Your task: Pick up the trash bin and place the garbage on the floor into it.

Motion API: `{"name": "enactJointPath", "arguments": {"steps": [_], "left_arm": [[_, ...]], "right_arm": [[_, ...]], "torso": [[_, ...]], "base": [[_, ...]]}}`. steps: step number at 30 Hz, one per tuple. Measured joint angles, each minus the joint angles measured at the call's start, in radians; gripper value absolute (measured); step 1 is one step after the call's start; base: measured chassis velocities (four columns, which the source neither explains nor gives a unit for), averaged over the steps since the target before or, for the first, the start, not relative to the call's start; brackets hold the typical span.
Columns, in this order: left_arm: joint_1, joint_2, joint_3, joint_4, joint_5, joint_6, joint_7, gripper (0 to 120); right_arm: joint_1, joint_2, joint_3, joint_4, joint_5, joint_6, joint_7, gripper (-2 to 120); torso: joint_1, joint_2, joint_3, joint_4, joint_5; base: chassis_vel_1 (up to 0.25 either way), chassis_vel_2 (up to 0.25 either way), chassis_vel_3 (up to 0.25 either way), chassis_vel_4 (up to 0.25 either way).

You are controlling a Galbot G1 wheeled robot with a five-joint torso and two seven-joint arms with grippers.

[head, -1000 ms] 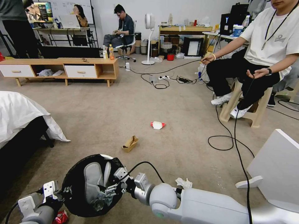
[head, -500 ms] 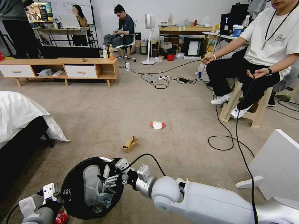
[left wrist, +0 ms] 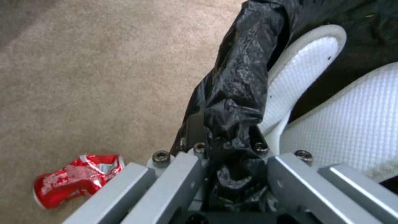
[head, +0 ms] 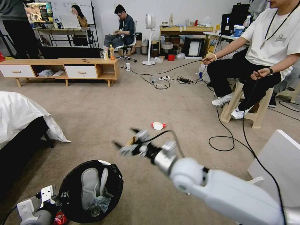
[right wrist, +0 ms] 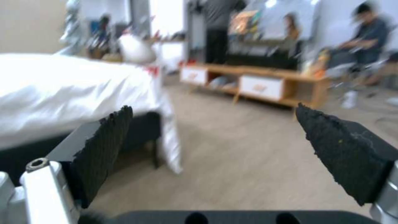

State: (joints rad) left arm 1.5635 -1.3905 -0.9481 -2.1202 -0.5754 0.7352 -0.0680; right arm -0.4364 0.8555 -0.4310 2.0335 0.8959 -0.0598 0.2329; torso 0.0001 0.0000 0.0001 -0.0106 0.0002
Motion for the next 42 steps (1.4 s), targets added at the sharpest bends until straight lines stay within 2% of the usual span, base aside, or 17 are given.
{"name": "enactJointPath", "arguments": {"steps": [1, 5, 6, 8, 11, 12, 13, 16, 20, 21, 22, 23, 25, 26, 28, 34, 42], "left_arm": [[0.0, 0.0, 0.0, 0.0, 0.0, 0.0, 0.0, 1], [0.026, -0.002, -0.009, -0.025, 0.005, 0.0, -0.001, 1], [0.026, -0.002, -0.009, -0.025, 0.005, 0.0, -0.001, 1], [0.044, -0.01, -0.015, -0.046, 0.005, 0.0, 0.0, 1], [0.053, -0.017, -0.019, -0.055, 0.006, 0.0, 0.001, 1], [0.064, -0.029, -0.023, -0.066, 0.009, 0.0, 0.003, 1], [0.064, -0.029, -0.023, -0.066, 0.009, 0.0, 0.003, 1], [0.08, -0.053, -0.027, -0.09, 0.029, 0.0, 0.008, 1], [0.089, -0.065, -0.026, -0.101, 0.038, 0.0, 0.009, 1], [0.093, -0.07, -0.025, -0.103, 0.044, 0.0, 0.009, 1], [0.096, -0.072, -0.025, -0.103, 0.05, 0.0, 0.009, 1], [0.096, -0.072, -0.025, -0.103, 0.05, 0.0, 0.009, 1], [0.098, -0.076, -0.024, -0.102, 0.056, 0.0, 0.009, 1], [0.098, -0.076, -0.024, -0.102, 0.056, 0.0, 0.009, 1], [0.098, -0.076, -0.023, -0.1, 0.057, 0.0, 0.009, 1], [0.097, -0.077, -0.019, -0.098, 0.057, 0.0, 0.009, 1], [0.099, -0.083, -0.014, -0.101, 0.056, -0.001, 0.009, 1]], "right_arm": [[0.0, 0.0, 0.0, 0.0, 0.0, 0.0, 0.0, 100], [-0.118, -0.086, 0.199, 0.075, -0.002, 0.017, 0.009, 100], [-0.118, -0.086, 0.199, 0.075, -0.002, 0.017, 0.009, 100], [-0.204, -0.116, 0.348, 0.109, -0.028, 0.033, 0.02, 100], [-0.236, -0.119, 0.402, 0.118, -0.042, 0.039, 0.03, 100], [-0.277, -0.118, 0.465, 0.125, -0.069, 0.054, 0.047, 100], [-0.277, -0.118, 0.465, 0.125, -0.069, 0.054, 0.047, 100], [-0.406, -0.097, 0.624, 0.155, -0.133, 0.067, 0.112, 100], [-0.5, -0.079, 0.73, 0.182, -0.177, 0.066, 0.156, 100], [-0.567, -0.07, 0.797, 0.199, -0.211, 0.067, 0.171, 100], [-0.625, -0.063, 0.849, 0.21, -0.243, 0.073, 0.177, 100], [-0.625, -0.063, 0.849, 0.21, -0.243, 0.073, 0.177, 100], [-0.765, -0.035, 0.951, 0.225, -0.342, 0.109, 0.177, 100], [-0.765, -0.035, 0.951, 0.225, -0.342, 0.109, 0.177, 100], [-0.867, 0.002, 1.02, 0.228, -0.431, 0.152, 0.154, 100], [-0.981, 0.066, 1.079, 0.241, -0.572, 0.204, 0.122, 100], [-1.085, 0.17, 1.066, 0.248, -0.707, 0.241, 0.113, 100]], "torso": [[0.0, 0.0, 0.0, 0.0, 0.0], [0.0, 0.0, 0.0, -0.0008, 0.0], [0.0, 0.0, 0.0, -0.0008, 0.0], [0.0, 0.0, 0.0, -0.0006, 0.0001], [0.0, 0.0, 0.0, -0.0008, 0.0], [0.0, 0.0, 0.0, 0.0001, 0.0], [0.0, 0.0, 0.0, 0.0001, 0.0], [0.0, 0.0, 0.0, -0.0003, 0.0001], [0.0, 0.0, 0.0, -0.0005, 0.0], [0.0, 0.0, 0.0, -0.0003, 0.0], [0.0, 0.0, 0.0, -0.0004, 0.0], [0.0, 0.0, 0.0, -0.0004, 0.0], [0.0, 0.0, 0.0, 0.0, -0.0002], [0.0, 0.0, 0.0, 0.0, -0.0002], [0.0, 0.0, 0.0, -0.0007, 0.0], [0.0, 0.0, 0.0, -0.0005, -0.0004], [0.0, 0.0, 0.0, 0.0, -0.0004]], "base": [[0.0, 0.0, 0.0, 0.0], [0.0, 0.0, 0.0, 0.0], [0.0, 0.0, 0.0, 0.0], [0.0, 0.0, 0.0, 0.0], [0.0, 0.0, 0.0, 0.0], [0.0, 0.0, 0.0, 0.0], [0.0, 0.0, 0.0, 0.0], [0.0, 0.0, 0.0, 0.0], [0.0, 0.0, 0.0, 0.0], [0.0, 0.0, 0.0, 0.0], [0.0, 0.0, 0.0, 0.0], [0.0, 0.0, 0.0, 0.0], [0.0, 0.0, 0.0, 0.0], [0.0, 0.0, 0.0, 0.0], [0.0, 0.0, 0.0, 0.0], [0.0, 0.0, 0.0, 0.0], [0.0, 0.0, 0.0, 0.0]]}}
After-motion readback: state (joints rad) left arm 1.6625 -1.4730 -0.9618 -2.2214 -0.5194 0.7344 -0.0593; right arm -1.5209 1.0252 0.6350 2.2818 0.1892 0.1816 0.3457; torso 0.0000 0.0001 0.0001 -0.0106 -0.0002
